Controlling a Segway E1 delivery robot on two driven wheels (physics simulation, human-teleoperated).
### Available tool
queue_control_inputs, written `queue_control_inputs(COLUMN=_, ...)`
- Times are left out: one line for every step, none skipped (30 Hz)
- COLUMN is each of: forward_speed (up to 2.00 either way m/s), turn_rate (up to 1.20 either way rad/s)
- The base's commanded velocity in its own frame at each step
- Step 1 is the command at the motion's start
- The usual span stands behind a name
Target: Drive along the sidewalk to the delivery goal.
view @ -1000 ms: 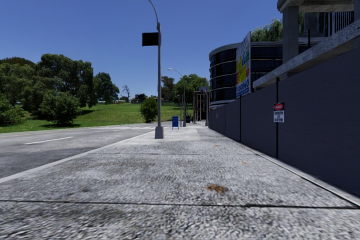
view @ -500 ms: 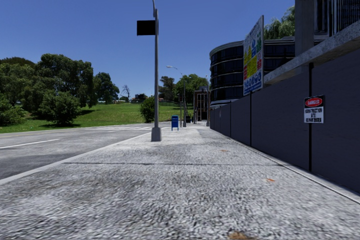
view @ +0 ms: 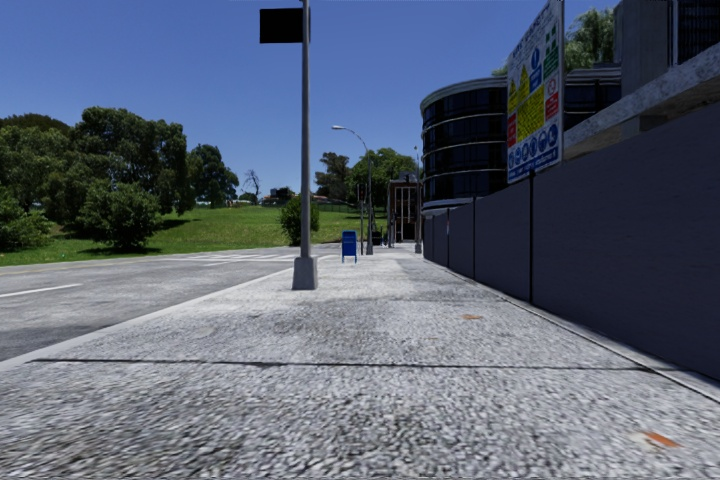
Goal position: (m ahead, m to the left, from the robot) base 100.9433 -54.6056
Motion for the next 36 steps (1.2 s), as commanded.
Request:
queue_control_inputs(forward_speed=2.0, turn_rate=0.0)
queue_control_inputs(forward_speed=2.0, turn_rate=0.0)
queue_control_inputs(forward_speed=2.0, turn_rate=0.0)
queue_control_inputs(forward_speed=2.0, turn_rate=0.0)
queue_control_inputs(forward_speed=2.0, turn_rate=0.0)
queue_control_inputs(forward_speed=2.0, turn_rate=0.0)
queue_control_inputs(forward_speed=2.0, turn_rate=0.0)
queue_control_inputs(forward_speed=2.0, turn_rate=0.0)
queue_control_inputs(forward_speed=2.0, turn_rate=0.0)
queue_control_inputs(forward_speed=2.0, turn_rate=0.0)
queue_control_inputs(forward_speed=2.0, turn_rate=0.0)
queue_control_inputs(forward_speed=2.0, turn_rate=0.0)
queue_control_inputs(forward_speed=2.0, turn_rate=0.0)
queue_control_inputs(forward_speed=2.0, turn_rate=0.0)
queue_control_inputs(forward_speed=2.0, turn_rate=0.0)
queue_control_inputs(forward_speed=2.0, turn_rate=0.0)
queue_control_inputs(forward_speed=2.0, turn_rate=0.0)
queue_control_inputs(forward_speed=2.0, turn_rate=0.0)
queue_control_inputs(forward_speed=2.0, turn_rate=0.0)
queue_control_inputs(forward_speed=2.0, turn_rate=0.0)
queue_control_inputs(forward_speed=2.0, turn_rate=0.0)
queue_control_inputs(forward_speed=2.0, turn_rate=0.0)
queue_control_inputs(forward_speed=2.0, turn_rate=0.0)
queue_control_inputs(forward_speed=2.0, turn_rate=0.0)
queue_control_inputs(forward_speed=2.0, turn_rate=0.0)
queue_control_inputs(forward_speed=2.0, turn_rate=0.0)
queue_control_inputs(forward_speed=2.0, turn_rate=0.0)
queue_control_inputs(forward_speed=2.0, turn_rate=0.0)
queue_control_inputs(forward_speed=2.0, turn_rate=0.0)
queue_control_inputs(forward_speed=2.0, turn_rate=0.0)
queue_control_inputs(forward_speed=2.0, turn_rate=0.0)
queue_control_inputs(forward_speed=2.0, turn_rate=0.0)
queue_control_inputs(forward_speed=2.0, turn_rate=0.0)
queue_control_inputs(forward_speed=2.0, turn_rate=0.0)
queue_control_inputs(forward_speed=2.0, turn_rate=0.0)
queue_control_inputs(forward_speed=2.0, turn_rate=0.0)
